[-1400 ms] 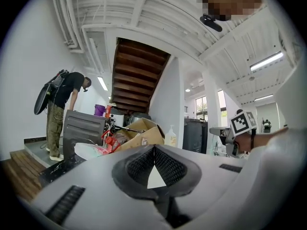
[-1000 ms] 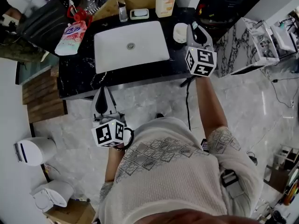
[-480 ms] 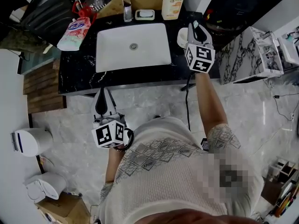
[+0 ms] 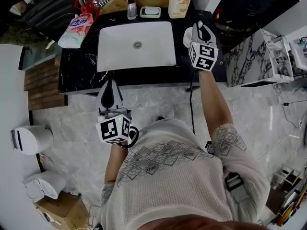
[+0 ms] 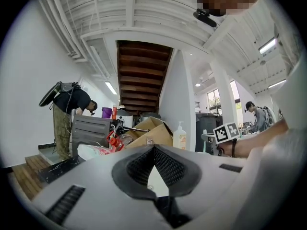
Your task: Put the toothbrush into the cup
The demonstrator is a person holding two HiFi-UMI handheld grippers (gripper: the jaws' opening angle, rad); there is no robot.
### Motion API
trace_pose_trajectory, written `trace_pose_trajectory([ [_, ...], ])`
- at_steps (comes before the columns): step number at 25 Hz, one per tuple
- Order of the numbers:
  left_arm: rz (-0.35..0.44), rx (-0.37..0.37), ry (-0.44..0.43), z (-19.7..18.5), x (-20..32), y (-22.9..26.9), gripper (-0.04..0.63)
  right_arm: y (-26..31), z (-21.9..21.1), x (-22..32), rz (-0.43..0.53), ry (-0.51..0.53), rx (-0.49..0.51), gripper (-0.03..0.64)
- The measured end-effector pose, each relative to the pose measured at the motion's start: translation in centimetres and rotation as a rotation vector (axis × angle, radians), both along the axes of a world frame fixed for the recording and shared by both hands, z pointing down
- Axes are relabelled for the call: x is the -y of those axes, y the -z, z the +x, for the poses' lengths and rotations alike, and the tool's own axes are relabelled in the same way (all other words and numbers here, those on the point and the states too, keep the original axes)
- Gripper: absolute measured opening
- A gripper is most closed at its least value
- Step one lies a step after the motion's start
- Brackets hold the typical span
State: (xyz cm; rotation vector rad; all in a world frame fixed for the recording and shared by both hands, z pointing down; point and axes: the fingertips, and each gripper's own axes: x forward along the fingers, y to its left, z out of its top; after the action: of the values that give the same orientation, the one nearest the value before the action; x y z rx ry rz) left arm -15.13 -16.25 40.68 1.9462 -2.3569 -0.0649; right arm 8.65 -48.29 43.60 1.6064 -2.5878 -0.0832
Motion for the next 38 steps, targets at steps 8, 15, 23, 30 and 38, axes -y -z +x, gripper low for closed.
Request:
trace_pose_trajectory([
  [8, -0.016, 0.008, -0.061, 1.9, 3.6, -0.3, 0.000, -2.5, 1.3, 1.9, -0.046, -0.029, -0.002, 0.057],
  [15, -0.035, 0.011, -0.078, 2.5, 3.8, -0.9, 0.000, -4.2, 1.2, 2.0, -0.070, -0.039, -0.001, 0.060],
  [23, -0.036, 0.012, -0.092, 1.8, 3.7, -0.9, 0.000, -3.7, 1.2, -0.1, -0.061, -0.029, 0.018, 0.084],
  [30, -0.029, 0.003, -0.131, 1.7, 2.8, -0.6, -0.002, -2.4, 3.2, -4.2, -0.033, -0.070, 0.033, 0.061],
  [38, -0.016, -0.023, -0.157, 0.2, -0.9, -0.7, -0.001, 0.8, 4.0, -11.7, 0.006, -0.078, 0.057, 0.005],
])
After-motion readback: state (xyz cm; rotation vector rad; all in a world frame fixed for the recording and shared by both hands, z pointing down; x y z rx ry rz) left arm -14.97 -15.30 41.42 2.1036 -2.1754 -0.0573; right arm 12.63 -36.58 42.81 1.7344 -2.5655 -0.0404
